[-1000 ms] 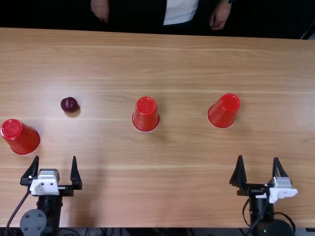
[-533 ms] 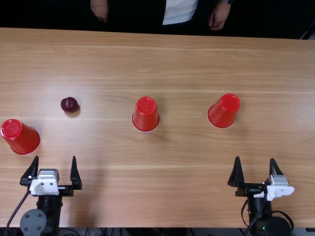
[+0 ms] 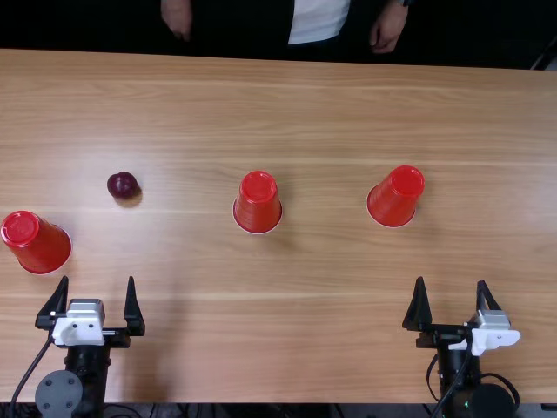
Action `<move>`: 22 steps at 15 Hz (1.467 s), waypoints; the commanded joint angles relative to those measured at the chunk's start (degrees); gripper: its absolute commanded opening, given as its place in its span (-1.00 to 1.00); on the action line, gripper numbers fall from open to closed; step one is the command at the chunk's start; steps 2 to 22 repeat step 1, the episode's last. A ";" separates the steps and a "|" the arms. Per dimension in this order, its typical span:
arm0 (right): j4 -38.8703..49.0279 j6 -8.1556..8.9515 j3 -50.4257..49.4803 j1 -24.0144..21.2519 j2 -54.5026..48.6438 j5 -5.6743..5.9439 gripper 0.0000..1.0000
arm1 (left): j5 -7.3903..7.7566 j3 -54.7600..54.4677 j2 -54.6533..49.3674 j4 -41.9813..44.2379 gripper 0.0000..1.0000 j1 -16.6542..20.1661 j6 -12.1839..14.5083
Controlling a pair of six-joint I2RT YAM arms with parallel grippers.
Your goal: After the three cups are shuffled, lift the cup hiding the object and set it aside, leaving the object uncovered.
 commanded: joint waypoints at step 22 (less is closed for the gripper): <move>0.29 0.01 -0.49 -0.73 -0.40 -0.50 1.00 | 0.74 -0.75 -0.56 -1.67 1.00 -0.30 0.24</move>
